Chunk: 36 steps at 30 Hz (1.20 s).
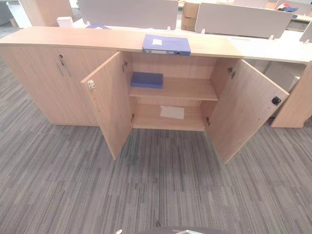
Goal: Put the empty folder in the office cabinet
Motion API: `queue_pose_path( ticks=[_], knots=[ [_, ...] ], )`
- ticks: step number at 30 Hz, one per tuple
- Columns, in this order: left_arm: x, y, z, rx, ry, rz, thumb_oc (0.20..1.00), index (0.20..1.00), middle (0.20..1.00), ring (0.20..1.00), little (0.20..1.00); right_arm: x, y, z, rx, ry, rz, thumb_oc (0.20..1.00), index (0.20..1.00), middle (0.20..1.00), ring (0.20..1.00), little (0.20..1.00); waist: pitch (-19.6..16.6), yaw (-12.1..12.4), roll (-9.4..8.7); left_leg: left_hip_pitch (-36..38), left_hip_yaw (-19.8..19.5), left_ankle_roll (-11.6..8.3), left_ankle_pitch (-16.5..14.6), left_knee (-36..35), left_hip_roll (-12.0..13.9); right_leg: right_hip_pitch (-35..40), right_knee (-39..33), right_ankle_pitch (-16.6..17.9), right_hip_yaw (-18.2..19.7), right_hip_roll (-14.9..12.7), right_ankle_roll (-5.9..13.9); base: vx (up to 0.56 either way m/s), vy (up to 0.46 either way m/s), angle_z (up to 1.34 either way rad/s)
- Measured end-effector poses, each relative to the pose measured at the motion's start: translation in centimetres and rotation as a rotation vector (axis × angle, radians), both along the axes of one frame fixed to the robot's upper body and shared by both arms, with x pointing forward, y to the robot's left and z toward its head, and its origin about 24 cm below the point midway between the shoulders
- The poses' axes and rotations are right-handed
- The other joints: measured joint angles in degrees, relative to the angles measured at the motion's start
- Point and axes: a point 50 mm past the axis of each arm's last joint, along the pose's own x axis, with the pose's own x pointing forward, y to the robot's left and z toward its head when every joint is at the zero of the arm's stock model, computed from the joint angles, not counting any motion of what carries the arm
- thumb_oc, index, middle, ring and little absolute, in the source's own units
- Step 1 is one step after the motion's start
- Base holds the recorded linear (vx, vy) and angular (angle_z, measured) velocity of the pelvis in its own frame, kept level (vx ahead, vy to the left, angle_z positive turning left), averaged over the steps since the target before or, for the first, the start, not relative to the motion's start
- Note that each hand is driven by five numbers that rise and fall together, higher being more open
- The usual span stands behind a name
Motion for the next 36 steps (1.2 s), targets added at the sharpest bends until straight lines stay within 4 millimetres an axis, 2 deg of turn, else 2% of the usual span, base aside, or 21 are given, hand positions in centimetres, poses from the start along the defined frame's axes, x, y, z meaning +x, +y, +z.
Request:
queue_pose_path(
  ticks=[22, 27, 30, 32, 33, 35, 36],
  knots=[
    [-0.2, 0.1, 0.0, 0.012, 0.01, 0.007, 1.0, 1.0, 1.0, 1.0, 1.0, 0.0, 0.0, 0.0, -0.006, -0.001, 0.006, 1.0, 1.0, 1.0, 1.0, 1.0, 0.4, 0.07, -0.03, -0.16, 0.01, -0.04, 0.0, 0.06, 0.3, -0.15, -0.01, -0.15, -0.18, 0.19, -0.13, 0.02, -0.037, 0.0],
    [0.0, 0.2, 0.0, 0.015, -0.007, 0.088, 1.0, 1.0, 1.0, 1.0, 1.0, 0.3, 0.0, 0.0, -0.017, -0.005, 0.04, 1.0, 1.0, 1.0, 1.0, 1.0, 1.08, 0.46, -0.04, -0.08, 0.54, -0.36, 0.21, 0.61, 0.61, -0.87, -0.01, -0.63, -1.21, 0.18, -0.81, 0.0, -0.016, 0.0],
    [0.4, 0.0, 0.0, 0.025, -0.023, 0.089, 1.0, 1.0, 1.0, 1.0, 1.0, 0.7, -0.1, 0.1, -0.021, -0.015, 0.039, 1.0, 1.0, 1.0, 1.0, 1.0, 2.43, 1.44, 0.41, -0.33, 1.17, -0.57, 0.15, 1.01, 0.72, -0.95, -0.01, -0.68, -1.81, 0.08, -0.9, -0.01, 0.092, -0.01],
    [0.7, -0.1, 0.0, 0.023, -0.028, 0.079, 1.0, 1.0, 1.0, 1.0, 1.0, 0.9, -0.2, 0.1, -0.028, -0.037, 0.023, 1.0, 1.0, 1.0, 1.0, 1.0, 2.72, 1.76, 0.87, -0.87, 1.26, -0.63, 0.04, 1.14, 0.57, -1.41, 0.0, -0.14, -1.88, -0.05, -0.13, 0.02, 0.154, -0.01],
    [0.8, -0.3, 0.0, 0.015, -0.032, 0.079, 1.0, 1.0, 1.0, 1.0, 1.0, 1.5, -0.5, 0.3, -0.048, -0.071, 0.014, 1.0, 1.0, 1.0, 1.0, 1.0, 3.49, 1.64, 1.8, -0.63, 1.56, -0.41, 0.2, 0.15, 0.37, -1.45, 0.14, 0.09, -1.54, -0.23, 0.21, 0.04, 0.18, -0.03],
    [1.0, -0.3, 0.0, 0.014, -0.032, 0.068, 1.0, 1.0, 1.0, 1.0, 1.0, 2.1, -0.7, 0.4, -0.078, -0.122, -0.041, 1.0, 1.0, 1.0, 1.0, 1.0, 3.93, 1.08, 2.54, -0.62, 1.75, 0.57, 0.0, -0.01, -0.42, -1.08, 0.46, 0.1, -1.47, -0.75, 0.61, 0.01, 0.173, 0.06],
    [0.6, -0.4, 0.0, 0.016, -0.02, 0.045, 1.0, 1.0, 1.0, 1.0, 1.0, 2.2, -1.0, 0.5, -0.103, -0.148, -0.08, 1.0, 1.0, 1.0, 1.0, 1.0, 4.17, 0.07, 3.17, -0.88, 1.18, 0.98, 0.02, -0.03, -0.51, -0.64, 0.68, 0.51, -2.04, -0.97, 0.9, -0.04, 0.177, -0.01]
  ],
)
